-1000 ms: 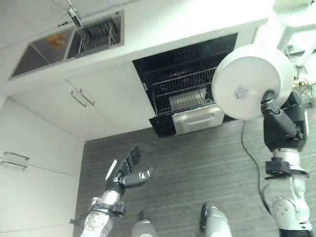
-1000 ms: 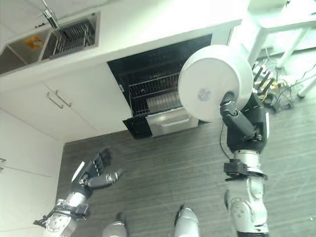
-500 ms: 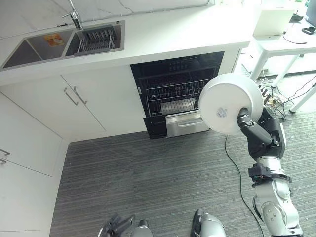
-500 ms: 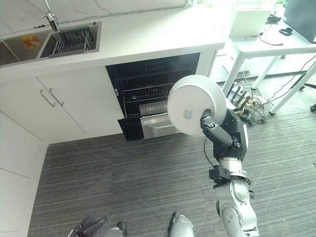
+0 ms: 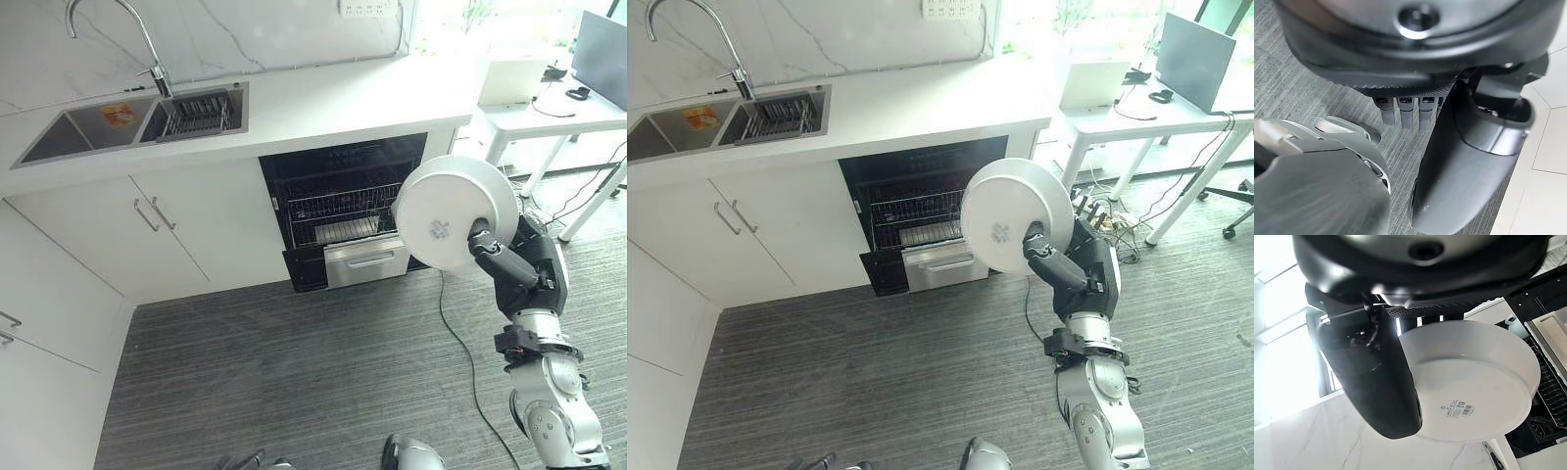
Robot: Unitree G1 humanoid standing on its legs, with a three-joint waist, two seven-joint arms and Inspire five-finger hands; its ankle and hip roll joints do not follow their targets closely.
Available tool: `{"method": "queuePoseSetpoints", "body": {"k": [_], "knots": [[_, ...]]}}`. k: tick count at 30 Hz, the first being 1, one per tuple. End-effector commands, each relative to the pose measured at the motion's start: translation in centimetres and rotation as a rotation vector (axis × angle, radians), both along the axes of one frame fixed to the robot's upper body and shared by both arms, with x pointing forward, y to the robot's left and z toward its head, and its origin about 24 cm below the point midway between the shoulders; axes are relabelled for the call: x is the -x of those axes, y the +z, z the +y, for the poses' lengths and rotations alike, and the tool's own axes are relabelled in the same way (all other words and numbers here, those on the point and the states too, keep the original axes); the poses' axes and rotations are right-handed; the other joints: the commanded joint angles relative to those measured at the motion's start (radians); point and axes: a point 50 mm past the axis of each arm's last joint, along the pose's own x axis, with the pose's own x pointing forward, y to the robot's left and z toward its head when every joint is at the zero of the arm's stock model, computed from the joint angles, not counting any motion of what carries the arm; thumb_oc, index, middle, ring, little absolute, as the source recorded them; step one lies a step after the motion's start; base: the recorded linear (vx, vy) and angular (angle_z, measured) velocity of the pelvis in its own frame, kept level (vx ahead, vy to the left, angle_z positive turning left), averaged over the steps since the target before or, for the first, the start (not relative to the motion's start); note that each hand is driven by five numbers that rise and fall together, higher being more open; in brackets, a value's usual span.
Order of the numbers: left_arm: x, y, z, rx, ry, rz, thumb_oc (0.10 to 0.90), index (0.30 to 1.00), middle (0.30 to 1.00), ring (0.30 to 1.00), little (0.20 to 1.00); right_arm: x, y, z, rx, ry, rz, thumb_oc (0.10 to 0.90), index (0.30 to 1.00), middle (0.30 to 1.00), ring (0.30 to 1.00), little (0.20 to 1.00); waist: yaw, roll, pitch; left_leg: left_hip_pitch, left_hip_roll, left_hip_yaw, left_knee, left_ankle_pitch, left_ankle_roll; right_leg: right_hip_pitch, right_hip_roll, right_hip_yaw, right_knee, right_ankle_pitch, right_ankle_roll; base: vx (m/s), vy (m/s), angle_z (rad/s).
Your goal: Place the dishes in the dishwasher.
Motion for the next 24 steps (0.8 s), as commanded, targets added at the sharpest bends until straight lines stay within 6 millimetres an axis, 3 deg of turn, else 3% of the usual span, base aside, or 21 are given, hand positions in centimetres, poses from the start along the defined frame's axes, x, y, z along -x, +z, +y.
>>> {"method": "queuePoseSetpoints", "body": {"k": [1,5,6,17,19,20,22,24], "knots": [[-1.7,1.4,3.0,-0.107,-0.010,-0.102,0.800,0.900,0.900,0.900,0.900,0.5,7.3,0.5,-0.015,0.103,-0.448,0.400,0.300,0.300,0.300,0.300,-0.018,-0.023,0.009,-0.028,0.011,-0.019,0.084,-0.135,0.020,0.145,-0.059,0.021,-0.148,-0.012,0.122,0.00,0.000,0.00],[-1.5,1.3,3.2,-0.111,-0.021,-0.096,0.800,0.900,0.900,0.900,0.900,0.7,8.0,0.5,-0.001,0.121,-0.513,0.400,0.300,0.300,0.300,0.300,-0.012,-0.026,0.004,-0.029,0.005,-0.025,0.084,-0.140,0.021,0.145,-0.059,0.016,-0.148,-0.013,0.124,0.00,0.000,0.00],[-6.3,2.3,2.1,-0.098,-0.228,-0.202,0.800,0.900,0.900,0.900,0.900,0.2,3.7,1.0,0.079,0.189,-0.384,0.400,0.300,0.300,0.300,0.300,-0.032,-0.014,0.019,-0.024,-0.153,-0.004,0.084,-0.205,0.106,0.150,0.085,0.048,-0.148,-0.065,0.058,0.00,0.000,0.00],[-4.5,1.8,2.8,-0.105,-0.184,-0.154,0.800,0.900,0.900,0.900,0.900,0.0,3.3,0.9,0.056,0.172,-0.344,0.400,0.300,0.300,0.300,0.300,-0.034,-0.014,0.010,-0.003,-0.150,0.005,0.084,-0.198,0.108,0.164,0.115,0.046,-0.148,-0.085,0.028,0.02,-0.089,-0.01],[-4.1,1.6,2.5,-0.093,-0.173,-0.158,0.800,0.900,0.900,0.900,0.900,-0.1,3.9,0.5,0.094,0.184,-0.336,0.400,0.300,0.300,0.300,0.300,-0.028,-0.029,0.034,0.040,-0.178,0.033,0.084,-0.135,0.088,0.181,0.101,0.052,-0.148,-0.096,0.008,0.10,-0.110,-0.05],[-4.0,1.6,2.5,-0.090,-0.166,-0.165,0.800,0.900,0.900,0.900,0.900,-0.1,4.1,0.4,0.109,0.187,-0.344,0.400,0.300,0.300,0.300,0.300,-0.021,-0.040,0.044,0.027,-0.189,0.034,0.084,-0.073,0.077,0.179,0.092,0.060,-0.148,-0.092,0.000,0.07,-0.071,-0.07],[-4.1,1.6,2.4,-0.083,-0.153,-0.170,0.800,0.900,0.900,0.900,0.900,-0.2,4.3,0.4,0.122,0.179,-0.351,0.400,0.300,0.300,0.300,0.300,-0.015,-0.034,0.069,-0.026,-0.152,0.037,0.084,-0.031,0.059,0.186,0.099,0.058,-0.148,-0.088,0.000,0.04,0.004,0.04],[-3.6,1.5,2.2,-0.072,-0.141,-0.158,0.800,0.900,0.900,0.900,0.900,-0.6,4.0,0.5,0.116,0.168,-0.318,0.400,0.300,0.300,0.300,0.300,-0.014,-0.014,0.090,-0.081,-0.083,0.047,0.084,-0.046,0.048,0.205,0.113,0.046,-0.148,-0.098,0.008,0.12,0.106,0.26]]}}
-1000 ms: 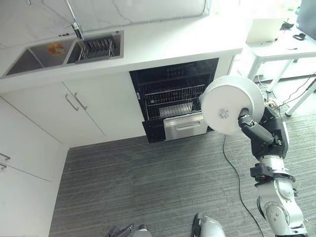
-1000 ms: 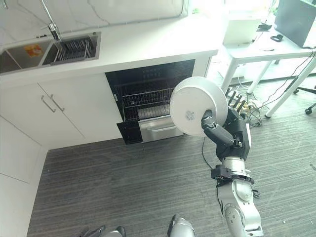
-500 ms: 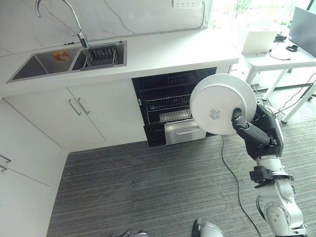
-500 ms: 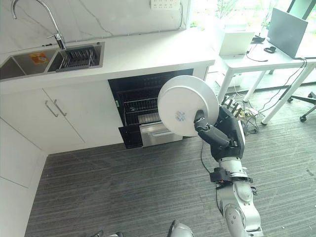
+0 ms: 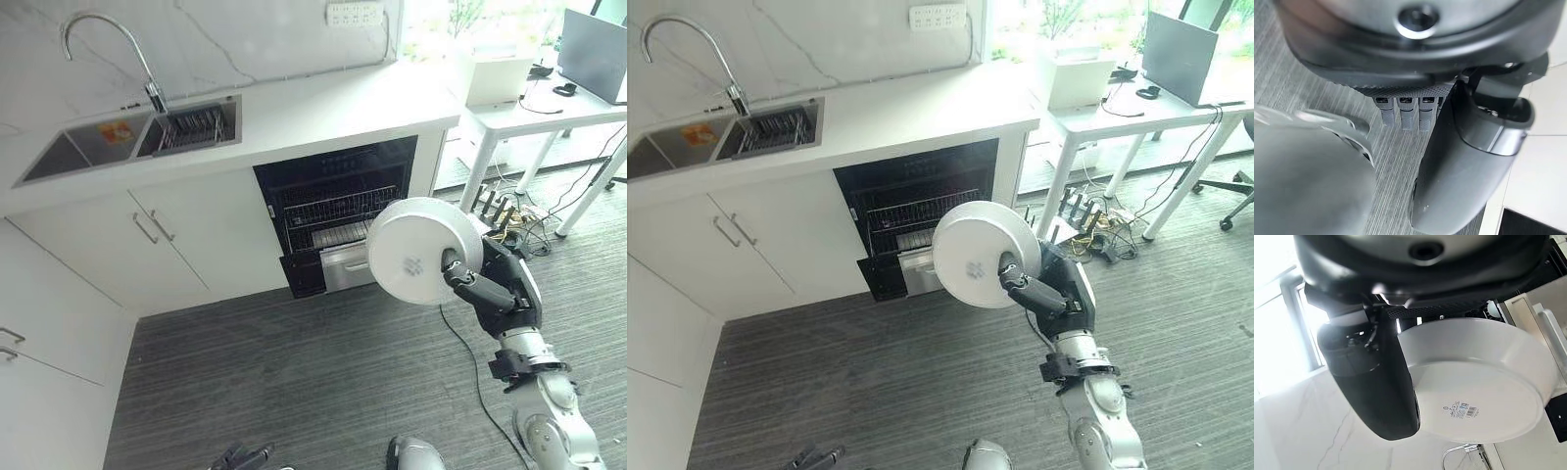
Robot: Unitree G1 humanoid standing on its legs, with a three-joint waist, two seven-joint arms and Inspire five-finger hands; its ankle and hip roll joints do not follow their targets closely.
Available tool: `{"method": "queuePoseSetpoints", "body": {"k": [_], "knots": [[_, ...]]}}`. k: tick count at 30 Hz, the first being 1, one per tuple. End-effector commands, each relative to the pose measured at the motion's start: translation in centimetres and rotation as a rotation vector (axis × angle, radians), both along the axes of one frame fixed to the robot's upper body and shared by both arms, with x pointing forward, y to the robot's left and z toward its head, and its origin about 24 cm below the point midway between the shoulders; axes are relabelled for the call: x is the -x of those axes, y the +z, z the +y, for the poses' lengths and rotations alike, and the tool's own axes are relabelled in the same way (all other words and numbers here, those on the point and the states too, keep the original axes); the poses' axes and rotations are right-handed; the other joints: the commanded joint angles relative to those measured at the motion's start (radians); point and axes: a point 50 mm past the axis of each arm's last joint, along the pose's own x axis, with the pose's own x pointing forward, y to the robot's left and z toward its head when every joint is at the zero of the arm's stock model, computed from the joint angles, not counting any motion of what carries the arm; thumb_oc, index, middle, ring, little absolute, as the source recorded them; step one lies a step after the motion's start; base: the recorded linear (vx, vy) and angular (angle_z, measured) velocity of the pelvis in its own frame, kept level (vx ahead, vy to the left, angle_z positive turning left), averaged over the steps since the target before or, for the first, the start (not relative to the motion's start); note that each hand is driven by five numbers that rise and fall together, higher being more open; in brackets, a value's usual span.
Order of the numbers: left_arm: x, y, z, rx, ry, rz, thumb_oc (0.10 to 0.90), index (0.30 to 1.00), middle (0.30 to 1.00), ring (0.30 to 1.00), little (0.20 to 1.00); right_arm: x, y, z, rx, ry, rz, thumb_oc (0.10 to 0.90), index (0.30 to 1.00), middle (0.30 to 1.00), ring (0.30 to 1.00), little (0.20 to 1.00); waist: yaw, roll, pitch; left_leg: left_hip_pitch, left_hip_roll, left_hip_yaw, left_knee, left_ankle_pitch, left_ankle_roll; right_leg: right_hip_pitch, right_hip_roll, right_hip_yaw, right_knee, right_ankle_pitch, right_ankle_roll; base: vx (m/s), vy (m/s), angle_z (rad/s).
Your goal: Place the dishes in the dishwasher.
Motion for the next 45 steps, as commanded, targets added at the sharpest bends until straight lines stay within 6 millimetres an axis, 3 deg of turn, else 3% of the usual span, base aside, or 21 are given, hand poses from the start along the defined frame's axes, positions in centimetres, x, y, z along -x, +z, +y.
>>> {"method": "queuePoseSetpoints", "body": {"k": [1,3,5,9,15,19,23,26,27,29,31,32,35,37,42,45], "knots": [[-1.9,1.4,2.9,-0.093,0.003,-0.112,0.800,0.900,0.900,0.900,0.900,-0.7,6.1,1.0,-0.035,0.024,-0.329,0.400,0.300,0.300,0.300,0.300,0.010,-0.026,0.063,-0.083,-0.001,0.061,-0.028,-0.052,0.043,0.249,0.122,-0.056,-0.259,-0.026,0.043,0.21,0.158,0.49],[-0.8,1.2,2.8,-0.088,0.009,-0.090,0.800,0.900,0.900,0.900,0.900,-0.3,6.2,0.8,-0.016,0.032,-0.331,0.400,0.300,0.300,0.300,0.300,0.012,-0.008,0.065,-0.145,0.057,0.021,-0.028,-0.012,0.019,0.274,0.139,-0.048,-0.259,-0.051,0.036,0.25,0.192,0.49],[0.6,0.8,2.6,-0.073,0.023,-0.066,0.800,0.900,0.900,0.900,0.900,-0.2,6.2,0.9,0.024,0.040,-0.328,0.400,0.300,0.300,0.300,0.300,0.017,0.006,0.069,-0.207,0.086,-0.024,-0.028,0.002,0.002,0.310,0.147,-0.026,-0.259,-0.080,0.033,0.30,0.295,0.03],[1.5,0.6,2.7,-0.069,0.056,-0.034,0.800,0.900,0.900,0.900,0.900,-0.1,6.2,0.8,0.039,0.042,-0.318,0.400,0.300,0.300,0.300,0.300,0.012,0.005,0.051,-0.160,0.084,0.030,-0.028,-0.029,0.020,0.366,0.097,-0.031,-0.259,-0.103,0.069,0.27,0.345,-0.54],[-0.4,1.1,3.9,-0.142,-0.026,-0.023,0.800,0.900,0.900,0.900,0.900,0.3,6.8,1.2,-0.004,0.005,-0.333,0.400,0.300,0.300,0.300,0.300,0.039,-0.022,-0.004,-0.141,0.034,0.035,-0.028,-0.081,0.056,0.404,0.017,-0.070,-0.259,-0.086,0.141,0.20,0.252,-0.36],[-1.9,1.5,4.2,-0.161,-0.058,-0.033,0.800,0.900,0.900,0.900,0.900,0.0,7.0,2.0,-0.059,-0.028,-0.346,0.400,0.300,0.300,0.300,0.300,0.051,-0.036,-0.016,-0.111,-0.044,0.013,-0.028,-0.134,0.107,0.406,-0.031,-0.083,-0.259,0.007,0.169,0.15,0.244,0.26],[-2.1,1.4,4.0,-0.176,-0.121,-0.008,0.800,0.900,0.900,0.900,0.900,0.0,6.7,2.3,-0.119,-0.056,-0.369,0.400,0.300,0.300,0.300,0.300,0.038,-0.026,-0.017,-0.088,-0.100,-0.045,-0.028,-0.167,0.157,0.421,0.004,-0.067,-0.241,0.182,0.168,0.14,0.221,0.18],[-2.1,1.3,3.7,-0.181,-0.152,0.004,0.800,0.900,0.900,0.900,0.900,0.0,6.7,2.5,-0.140,-0.048,-0.378,0.400,0.300,0.300,0.300,0.300,0.023,-0.004,-0.005,-0.074,-0.107,-0.067,-0.028,-0.177,0.165,0.296,0.025,-0.052,-0.105,0.192,0.144,0.07,0.158,0.05],[-2.2,1.3,3.6,-0.184,-0.174,0.007,0.800,0.900,0.900,0.900,0.900,-0.2,6.8,2.5,-0.145,-0.041,-0.383,0.400,0.300,0.300,0.300,0.300,0.019,-0.001,0.004,-0.068,-0.110,-0.072,-0.028,-0.174,0.162,0.261,0.063,-0.064,-0.158,0.143,0.119,0.07,0.009,-0.31],[-2.5,1.4,3.7,-0.188,-0.195,0.008,0.800,0.900,0.900,0.900,0.900,-0.3,7.0,2.5,-0.142,-0.040,-0.389,0.400,0.300,0.300,0.300,0.300,0.017,-0.004,0.011,-0.062,-0.110,-0.065,-0.028,-0.177,0.158,0.262,0.084,-0.075,-0.254,0.139,0.112,0.07,-0.071,-0.45],[-3.2,1.6,3.9,-0.196,-0.225,0.005,0.800,0.900,0.900,0.900,0.900,-0.2,7.2,2.3,-0.147,-0.045,-0.399,0.400,0.300,0.300,0.300,0.300,0.008,-0.031,0.027,-0.048,-0.126,-0.036,-0.028,-0.189,0.152,0.174,0.050,-0.061,-0.259,0.113,0.120,0.06,-0.181,-0.17],[-3.8,1.8,3.9,-0.198,-0.239,-0.001,0.800,0.900,0.900,0.900,0.900,-0.2,7.3,2.1,-0.158,-0.046,-0.405,0.400,0.300,0.300,0.300,0.300,-0.003,-0.050,0.036,-0.038,-0.141,-0.017,-0.028,-0.209,0.156,0.107,0.020,-0.031,-0.259,0.137,0.139,0.09,-0.193,-0.20],[-4.1,1.8,3.7,-0.196,-0.257,-0.003,0.800,0.900,0.900,0.900,0.900,0.0,7.3,1.9,-0.167,-0.057,-0.405,0.400,0.300,0.300,0.300,0.300,-0.024,-0.062,0.039,-0.014,-0.161,-0.010,-0.028,-0.236,0.159,0.013,-0.008,0.030,-0.259,0.189,0.160,0.17,-0.190,-0.13],[-3.5,1.7,3.6,-0.190,-0.261,0.013,0.800,0.900,0.900,0.900,0.900,0.2,7.1,1.9,-0.168,-0.051,-0.396,0.400,0.300,0.300,0.300,0.300,-0.038,-0.057,0.039,0.019,-0.164,-0.014,-0.028,-0.257,0.164,-0.027,-0.020,0.036,-0.259,0.198,0.159,0.34,-0.313,0.10],[-2.2,1.3,3.5,-0.166,-0.234,0.042,0.800,0.900,0.900,0.900,0.900,0.2,7.0,2.1,-0.152,-0.035,-0.389,0.400,0.300,0.300,0.300,0.300,-0.051,-0.059,0.018,0.073,-0.147,0.000,-0.028,-0.292,0.160,-0.001,-0.016,0.008,-0.259,0.175,0.158,0.27,-0.328,0.23],[-1.2,0.6,2.3,-0.070,-0.198,0.051,0.800,0.900,0.900,0.900,0.900,0.0,7.5,1.9,-0.127,-0.023,-0.393,0.400,0.300,0.300,0.300,0.300,-0.056,-0.047,-0.004,0.120,-0.100,0.012,-0.028,-0.296,0.123,0.035,-0.001,-0.034,-0.259,0.137,0.133,0.23,-0.355,0.21]]}}
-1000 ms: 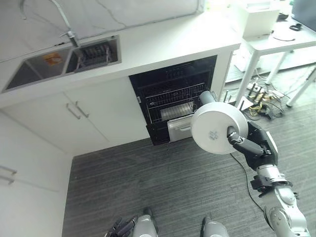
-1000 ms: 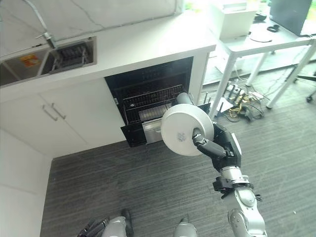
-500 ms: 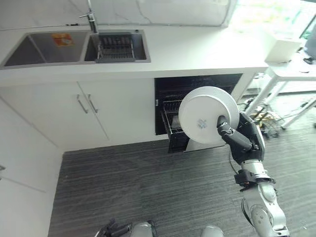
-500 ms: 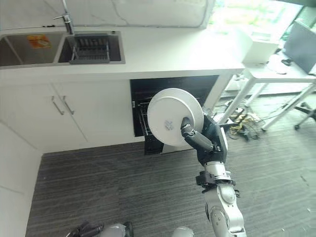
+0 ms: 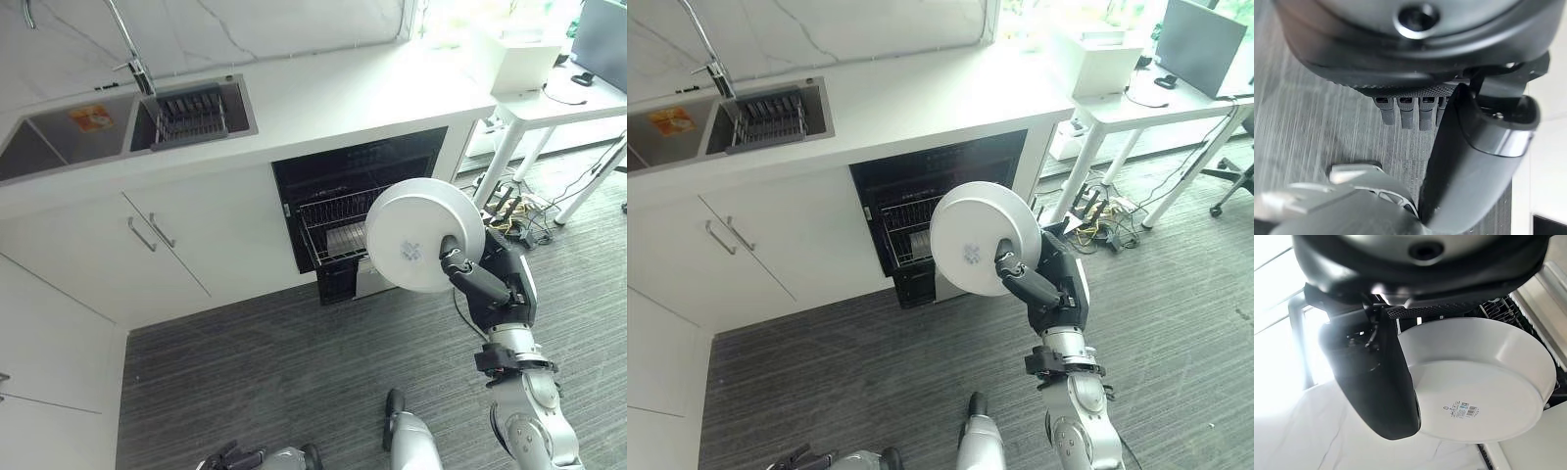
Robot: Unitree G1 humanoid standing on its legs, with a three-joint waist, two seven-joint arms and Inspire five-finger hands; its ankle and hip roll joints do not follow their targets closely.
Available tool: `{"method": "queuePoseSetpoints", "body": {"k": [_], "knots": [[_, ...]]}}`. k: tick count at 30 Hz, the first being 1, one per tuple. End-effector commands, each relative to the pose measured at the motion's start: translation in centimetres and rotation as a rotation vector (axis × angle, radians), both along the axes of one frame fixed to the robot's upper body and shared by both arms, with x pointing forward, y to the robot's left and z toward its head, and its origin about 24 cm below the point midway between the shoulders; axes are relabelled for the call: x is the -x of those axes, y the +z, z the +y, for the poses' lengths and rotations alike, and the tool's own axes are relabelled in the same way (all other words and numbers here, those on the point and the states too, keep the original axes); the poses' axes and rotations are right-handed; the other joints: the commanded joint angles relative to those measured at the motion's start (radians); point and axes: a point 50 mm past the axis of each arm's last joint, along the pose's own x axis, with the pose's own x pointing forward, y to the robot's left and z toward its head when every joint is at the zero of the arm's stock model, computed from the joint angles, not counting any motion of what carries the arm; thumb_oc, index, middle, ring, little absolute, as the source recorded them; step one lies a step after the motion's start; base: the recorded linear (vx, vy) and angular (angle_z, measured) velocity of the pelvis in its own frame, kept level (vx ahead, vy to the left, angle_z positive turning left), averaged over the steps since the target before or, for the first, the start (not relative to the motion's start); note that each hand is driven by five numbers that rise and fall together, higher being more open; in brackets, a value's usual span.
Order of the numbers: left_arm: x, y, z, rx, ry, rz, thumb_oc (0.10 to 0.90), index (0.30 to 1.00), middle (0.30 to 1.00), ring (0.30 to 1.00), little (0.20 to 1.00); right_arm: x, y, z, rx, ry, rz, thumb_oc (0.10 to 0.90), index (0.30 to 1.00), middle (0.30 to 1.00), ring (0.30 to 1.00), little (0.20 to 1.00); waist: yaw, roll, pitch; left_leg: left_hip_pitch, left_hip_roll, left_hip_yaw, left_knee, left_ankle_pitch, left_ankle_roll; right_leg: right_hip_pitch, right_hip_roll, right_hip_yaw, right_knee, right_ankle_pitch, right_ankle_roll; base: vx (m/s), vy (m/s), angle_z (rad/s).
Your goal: Place the dishes in the dishwasher.
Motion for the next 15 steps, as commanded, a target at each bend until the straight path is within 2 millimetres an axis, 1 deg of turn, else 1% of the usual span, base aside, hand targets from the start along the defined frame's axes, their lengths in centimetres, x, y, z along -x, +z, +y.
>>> {"method": "queuePoseSetpoints", "body": {"k": [1,2,3,5,6,7,8,9,10,11,12,14,15], "knots": [[-0.6,0.1,-0.2,0.060,-0.012,-0.053,0.800,0.900,0.900,0.900,0.900,-0.2,8.6,-0.9,0.030,0.007,-0.439,0.400,0.300,0.300,0.300,0.300,-0.014,0.014,-0.047,0.111,-0.001,-0.038,-0.072,-0.121,-0.017,0.078,0.026,-0.045,-0.099,-0.051,0.009,0.19,-0.316,-0.02],[-0.4,0.1,-0.3,0.065,-0.005,-0.053,0.800,0.900,0.900,0.900,0.900,-0.2,8.7,-0.9,0.034,0.007,-0.442,0.400,0.300,0.300,0.300,0.300,-0.014,0.016,-0.048,0.116,-0.001,-0.039,-0.072,-0.119,-0.022,0.081,0.029,-0.047,-0.099,-0.054,0.005,0.20,-0.303,0.01],[0.1,-0.1,-0.6,0.083,-0.001,-0.057,0.800,0.900,0.900,0.900,0.900,-0.1,9.0,-1.3,0.058,0.000,-0.450,0.400,0.300,0.300,0.300,0.300,-0.013,0.020,-0.047,0.122,0.003,-0.035,-0.072,-0.077,-0.039,0.092,0.041,-0.044,-0.099,-0.064,-0.008,0.14,-0.193,-0.01],[0.4,-0.2,-0.9,0.102,0.008,-0.069,0.800,0.900,0.900,0.900,0.900,0.0,9.2,-1.7,0.078,-0.003,-0.459,0.400,0.300,0.300,0.300,0.300,-0.007,0.019,-0.041,0.130,0.003,-0.036,-0.072,0.008,-0.051,0.115,0.051,-0.039,-0.099,-0.087,-0.029,0.14,-0.173,0.14],[0.6,-0.2,-1.0,0.112,0.017,-0.078,0.800,0.900,0.900,0.900,0.900,0.0,9.3,-1.7,0.087,-0.001,-0.461,0.400,0.300,0.300,0.300,0.300,-0.002,0.015,-0.038,0.137,-0.011,-0.042,-0.072,0.047,-0.054,0.126,0.052,-0.032,-0.099,-0.098,-0.037,0.13,-0.132,0.14],[0.7,-0.2,-1.1,0.120,0.023,-0.087,0.800,0.900,0.900,0.900,0.900,0.0,9.3,-1.8,0.093,0.003,-0.463,0.400,0.300,0.300,0.300,0.300,0.004,0.010,-0.034,0.136,-0.031,-0.049,-0.072,0.076,-0.055,0.139,0.051,-0.027,-0.099,-0.107,-0.042,0.13,-0.138,0.05],[0.7,-0.2,-1.4,0.131,0.030,-0.098,0.800,0.900,0.900,0.900,0.900,0.2,9.2,-1.7,0.101,0.006,-0.469,0.400,0.300,0.300,0.300,0.300,0.016,0.001,-0.026,0.102,-0.057,-0.045,-0.072,0.097,-0.047,0.153,0.049,-0.021,-0.099,-0.117,-0.046,0.11,-0.085,-0.05],[0.7,-0.2,-1.6,0.134,0.037,-0.102,0.800,0.900,0.900,0.900,0.900,0.2,9.2,-1.5,0.102,0.006,-0.472,0.400,0.300,0.300,0.300,0.300,0.023,0.003,-0.020,0.072,-0.065,-0.038,-0.072,0.080,-0.037,0.159,0.053,-0.018,-0.099,-0.120,-0.042,0.10,-0.024,0.07],[0.9,-0.3,-1.7,0.140,0.037,-0.101,0.800,0.900,0.900,0.900,0.900,0.0,9.3,-1.4,0.103,0.004,-0.473,0.400,0.300,0.300,0.300,0.300,0.028,0.012,-0.014,0.037,-0.059,-0.025,-0.072,0.051,-0.030,0.167,0.063,-0.015,-0.099,-0.126,-0.038,0.10,0.049,0.19],[1.0,-0.3,-1.8,0.141,0.037,-0.096,0.800,0.900,0.900,0.900,0.900,-0.1,9.4,-1.2,0.106,0.005,-0.475,0.400,0.300,0.300,0.300,0.300,0.030,0.022,-0.009,0.009,-0.043,-0.017,-0.072,0.035,-0.030,0.172,0.072,-0.016,-0.099,-0.130,-0.034,0.18,0.133,0.46],[1.4,-0.4,-1.8,0.132,0.010,-0.073,0.800,0.900,0.900,0.900,0.900,-0.3,9.6,-0.7,0.118,0.010,-0.483,0.400,0.300,0.300,0.300,0.300,0.036,0.054,-0.001,-0.090,0.028,-0.024,-0.072,0.061,-0.060,0.195,0.100,-0.026,-0.099,-0.150,-0.032,0.17,0.123,0.72],[1.7,-0.5,-2.0,0.131,0.003,-0.062,0.800,0.900,0.900,0.900,0.900,-0.3,9.5,-0.6,0.121,0.011,-0.484,0.400,0.300,0.300,0.300,0.300,0.044,0.062,0.002,-0.137,0.054,-0.054,-0.072,0.089,-0.079,0.215,0.113,-0.022,-0.099,-0.168,-0.036,0.18,0.132,0.62],[2.0,-0.6,-2.2,0.132,0.005,-0.057,0.800,0.900,0.900,0.900,0.900,-0.3,9.5,-0.6,0.121,0.015,-0.485,0.400,0.300,0.300,0.300,0.300,0.050,0.066,0.006,-0.163,0.068,-0.069,-0.072,0.105,-0.087,0.228,0.120,-0.019,-0.099,-0.182,-0.040,0.23,0.204,-0.02]]}}
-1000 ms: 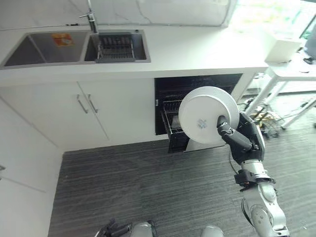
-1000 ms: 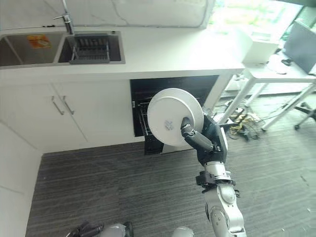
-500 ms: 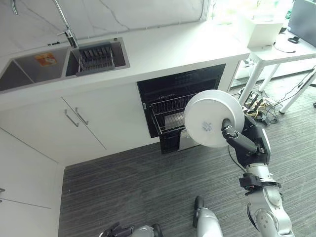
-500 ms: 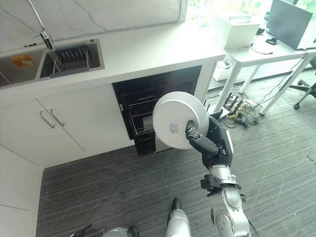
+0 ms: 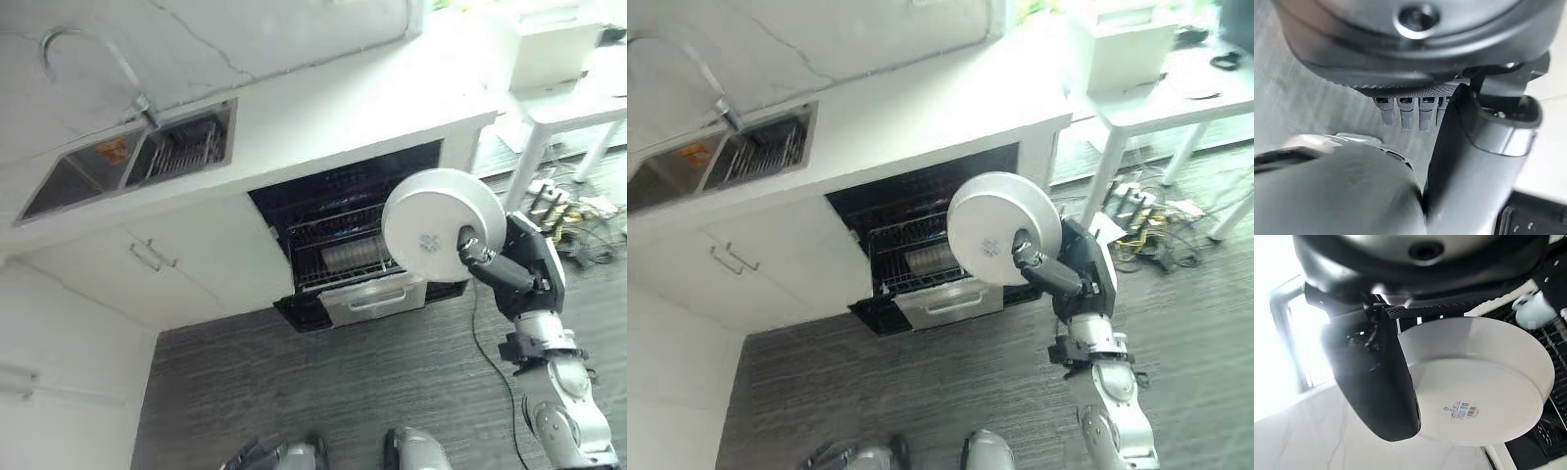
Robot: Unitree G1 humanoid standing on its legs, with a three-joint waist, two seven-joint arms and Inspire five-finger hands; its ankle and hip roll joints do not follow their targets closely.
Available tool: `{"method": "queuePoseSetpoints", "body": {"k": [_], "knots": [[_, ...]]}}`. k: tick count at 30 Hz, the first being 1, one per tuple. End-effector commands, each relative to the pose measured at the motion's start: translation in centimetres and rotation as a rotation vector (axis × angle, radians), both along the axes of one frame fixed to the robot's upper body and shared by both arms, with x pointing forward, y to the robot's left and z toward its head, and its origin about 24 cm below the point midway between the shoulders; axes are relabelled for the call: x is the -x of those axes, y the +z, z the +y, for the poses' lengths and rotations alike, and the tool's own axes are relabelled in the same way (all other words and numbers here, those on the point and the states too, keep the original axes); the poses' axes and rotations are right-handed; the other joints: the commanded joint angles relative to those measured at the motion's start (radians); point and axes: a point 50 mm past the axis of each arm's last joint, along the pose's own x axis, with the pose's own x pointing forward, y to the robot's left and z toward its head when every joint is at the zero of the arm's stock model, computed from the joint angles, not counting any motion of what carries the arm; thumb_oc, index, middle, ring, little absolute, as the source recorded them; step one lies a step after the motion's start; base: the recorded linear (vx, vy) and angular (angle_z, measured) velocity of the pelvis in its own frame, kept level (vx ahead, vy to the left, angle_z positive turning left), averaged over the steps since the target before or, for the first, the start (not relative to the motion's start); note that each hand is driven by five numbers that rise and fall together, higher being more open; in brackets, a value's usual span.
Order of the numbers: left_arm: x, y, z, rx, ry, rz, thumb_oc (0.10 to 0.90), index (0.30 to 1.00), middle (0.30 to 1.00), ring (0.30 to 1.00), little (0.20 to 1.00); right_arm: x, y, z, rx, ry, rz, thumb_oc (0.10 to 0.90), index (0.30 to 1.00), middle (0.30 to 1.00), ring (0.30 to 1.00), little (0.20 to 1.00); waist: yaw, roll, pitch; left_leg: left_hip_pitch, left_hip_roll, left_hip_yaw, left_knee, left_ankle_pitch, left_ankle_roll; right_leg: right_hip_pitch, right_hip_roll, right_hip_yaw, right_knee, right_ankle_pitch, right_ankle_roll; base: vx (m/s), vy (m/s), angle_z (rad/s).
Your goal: Place the dishes in the dishwasher.
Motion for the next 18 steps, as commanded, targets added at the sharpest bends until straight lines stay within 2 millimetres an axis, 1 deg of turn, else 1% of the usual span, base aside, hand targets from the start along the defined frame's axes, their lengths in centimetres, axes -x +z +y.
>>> {"method": "queuePoseSetpoints", "body": {"k": [1,3,5,6,8,9,11,12,14,16,17,18], "knots": [[3.6,-0.5,0.9,-0.052,-0.036,0.110,0.800,0.900,0.900,0.900,0.900,0.6,7.1,1.4,0.016,0.074,-0.406,0.400,0.300,0.300,0.300,0.300,-0.001,-0.037,0.009,0.001,0.000,-0.027,0.030,-0.010,-0.012,0.167,-0.043,0.033,-0.210,0.020,0.145,0.24,0.233,-0.22],[4.0,-0.6,0.9,-0.051,-0.028,0.121,0.800,0.900,0.900,0.900,0.900,0.6,7.2,1.4,0.019,0.095,-0.411,0.400,0.300,0.300,0.300,0.300,0.006,-0.036,0.005,-0.007,0.022,-0.006,0.030,-0.008,-0.008,0.192,-0.050,0.023,-0.210,-0.003,0.148,0.26,0.294,-0.13],[4.3,-0.6,1.1,-0.050,-0.005,0.129,0.800,0.900,0.900,0.900,0.900,0.8,7.0,1.3,0.008,0.113,-0.406,0.400,0.300,0.300,0.300,0.300,0.006,-0.044,-0.003,0.019,0.023,0.024,0.030,-0.031,0.003,0.229,-0.078,0.011,-0.210,-0.019,0.168,0.28,0.352,-0.41],[3.9,-0.4,1.6,-0.060,0.003,0.123,0.800,0.900,0.900,0.900,0.900,1.1,7.0,1.4,-0.006,0.124,-0.408,0.400,0.300,0.300,0.300,0.300,0.015,-0.052,-0.019,0.034,0.005,0.030,0.030,-0.055,0.019,0.253,-0.110,-0.001,-0.210,-0.016,0.197,0.26,0.351,-0.74],[3.1,-0.2,2.3,-0.085,-0.011,0.115,0.800,0.900,0.900,0.900,0.900,1.3,6.9,1.7,-0.021,0.117,-0.416,0.400,0.300,0.300,0.300,0.300,0.024,-0.066,-0.035,0.045,-0.014,0.033,0.030,-0.076,0.035,0.268,-0.143,-0.015,-0.210,-0.006,0.226,0.22,0.282,-0.55],[2.9,-0.2,2.5,-0.090,-0.013,0.113,0.800,0.900,0.900,0.900,0.900,1.3,6.9,1.8,-0.023,0.114,-0.418,0.400,0.300,0.300,0.300,0.300,0.026,-0.069,-0.036,0.046,-0.020,0.032,0.030,-0.079,0.038,0.271,-0.149,-0.017,-0.210,-0.004,0.230,0.18,0.220,-0.28],[1.8,0.1,3.3,-0.110,-0.029,0.104,0.800,0.900,0.900,0.900,0.900,1.1,7.0,2.1,-0.042,0.093,-0.423,0.400,0.300,0.300,0.300,0.300,0.037,-0.080,-0.043,0.054,-0.049,0.024,0.030,-0.099,0.062,0.283,-0.175,-0.028,-0.210,0.011,0.247,0.18,0.259,0.00],[1.5,0.2,3.5,-0.118,-0.045,0.100,0.800,0.900,0.900,0.900,0.900,1.0,7.1,2.2,-0.045,0.085,-0.426,0.400,0.300,0.300,0.300,0.300,0.041,-0.083,-0.046,0.057,-0.063,0.019,0.030,-0.107,0.074,0.291,-0.181,-0.033,-0.210,0.017,0.248,0.21,0.307,0.21],[1.2,0.3,3.6,-0.132,-0.067,0.103,0.800,0.900,0.900,0.900,0.900,0.9,7.0,2.3,-0.045,0.070,-0.430,0.400,0.300,0.300,0.300,0.300,0.044,-0.086,-0.052,0.065,-0.089,0.003,0.030,-0.121,0.096,0.308,-0.180,-0.032,-0.210,0.053,0.240,0.18,0.257,0.22],[1.1,0.3,3.8,-0.140,-0.080,0.104,0.800,0.900,0.900,0.900,0.900,1.0,6.9,2.4,-0.036,0.059,-0.437,0.400,0.300,0.300,0.300,0.300,0.038,-0.082,-0.051,0.073,-0.107,-0.015,0.030,-0.131,0.116,0.328,-0.166,-0.028,-0.210,0.126,0.238,0.16,0.217,0.22],[1.1,0.3,3.8,-0.144,-0.088,0.104,0.800,0.900,0.900,0.900,0.900,1.0,6.8,2.5,-0.020,0.046,-0.443,0.400,0.300,0.300,0.300,0.300,0.032,-0.071,-0.050,0.073,-0.110,-0.037,0.030,-0.133,0.125,0.326,-0.143,-0.027,-0.210,0.180,0.234,0.19,0.246,0.12],[1.1,0.4,3.9,-0.149,-0.092,0.102,0.800,0.900,0.900,0.900,0.900,1.1,6.7,2.5,-0.011,0.038,-0.444,0.400,0.300,0.300,0.300,0.300,0.020,-0.059,-0.043,0.081,-0.115,-0.060,0.030,-0.139,0.133,0.299,-0.119,-0.017,-0.171,0.215,0.228,0.16,0.216,0.05]]}}
